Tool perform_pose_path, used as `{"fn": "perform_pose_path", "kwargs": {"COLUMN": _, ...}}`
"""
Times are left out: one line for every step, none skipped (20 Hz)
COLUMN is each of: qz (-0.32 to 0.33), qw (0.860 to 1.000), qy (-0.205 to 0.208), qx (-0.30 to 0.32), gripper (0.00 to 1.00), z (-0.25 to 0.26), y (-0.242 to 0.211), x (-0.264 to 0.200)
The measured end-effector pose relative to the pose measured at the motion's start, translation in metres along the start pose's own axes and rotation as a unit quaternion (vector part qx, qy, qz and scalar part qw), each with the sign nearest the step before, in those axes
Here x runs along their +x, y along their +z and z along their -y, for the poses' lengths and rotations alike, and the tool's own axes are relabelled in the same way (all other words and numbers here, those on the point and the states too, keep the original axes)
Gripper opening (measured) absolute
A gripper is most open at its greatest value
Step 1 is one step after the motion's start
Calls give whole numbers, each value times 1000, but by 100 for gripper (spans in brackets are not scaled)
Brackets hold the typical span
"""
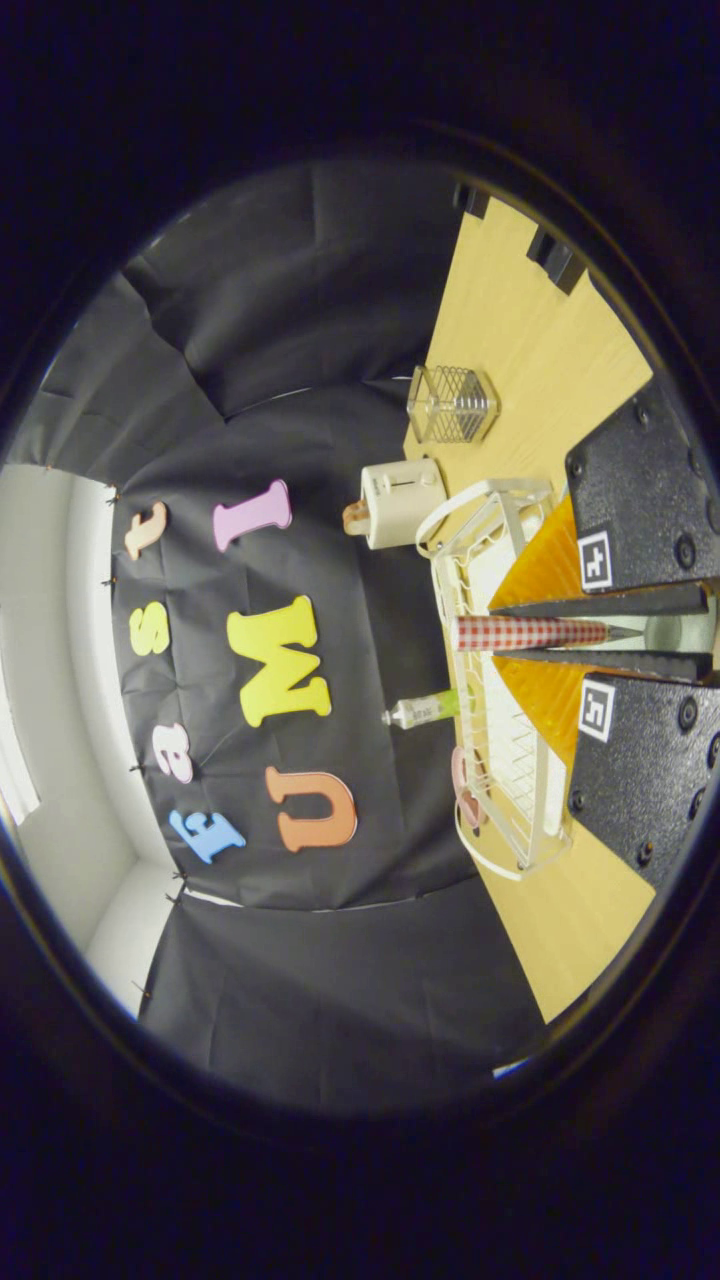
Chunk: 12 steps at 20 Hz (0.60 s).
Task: Take the plate from the dish rack, then take the spoon from the basket and place it into the plate.
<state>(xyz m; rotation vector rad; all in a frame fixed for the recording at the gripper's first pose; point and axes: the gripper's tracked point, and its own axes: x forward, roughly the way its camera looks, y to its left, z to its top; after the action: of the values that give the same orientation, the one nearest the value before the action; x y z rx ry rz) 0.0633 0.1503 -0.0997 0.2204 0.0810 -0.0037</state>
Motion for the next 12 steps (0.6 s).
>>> {"fn": "perform_pose_path", "kwargs": {"qz": 1, "qw": 1000, "qy": -4, "qx": 1, "gripper": 20, "z": 5, "y": 3, "x": -1}}
{"fn": "perform_pose_path", "kwargs": {"qz": 1, "qw": 1000, "qy": -5, "qx": 1, "gripper": 20, "z": 10, "y": 4, "x": -1}}
{"fn": "perform_pose_path", "kwargs": {"qz": 2, "qw": 1000, "qy": -8, "qx": 2, "gripper": 20, "z": 14, "y": 5, "x": -3}}
{"fn": "perform_pose_path", "kwargs": {"qz": 2, "qw": 1000, "qy": -12, "qx": 3, "gripper": 21, "z": 21, "y": 7, "x": -6}}
{"fn": "perform_pose_path", "kwargs": {"qz": 3, "qw": 1000, "qy": -14, "qx": 4, "gripper": 21, "z": 25, "y": 9, "x": -8}}
{"fn": "perform_pose_path", "kwargs": {"qz": -1, "qw": 1000, "qy": -21, "qx": -2, "gripper": 21, "z": 31, "y": 10, "x": -8}}
{"fn": "perform_pose_path", "kwargs": {"qz": -7, "qw": 1000, "qy": -29, "qx": -8, "gripper": 24, "z": 40, "y": 12, "x": -10}}
{"fn": "perform_pose_path", "kwargs": {"qz": -15, "qw": 999, "qy": -32, "qx": -13, "gripper": 26, "z": 43, "y": 15, "x": -11}}
{"fn": "perform_pose_path", "kwargs": {"qz": -29, "qw": 999, "qy": -22, "qx": -30, "gripper": 36, "z": 44, "y": 17, "x": -13}}
{"fn": "perform_pose_path", "kwargs": {"qz": -31, "qw": 999, "qy": -17, "qx": -38, "gripper": 48, "z": 46, "y": 23, "x": -13}}
{"fn": "perform_pose_path", "kwargs": {"qz": -29, "qw": 998, "qy": -21, "qx": -47, "gripper": 60, "z": 53, "y": 30, "x": -15}}
{"fn": "perform_pose_path", "kwargs": {"qz": -22, "qw": 998, "qy": -25, "qx": -62, "gripper": 71, "z": 60, "y": 38, "x": -20}}
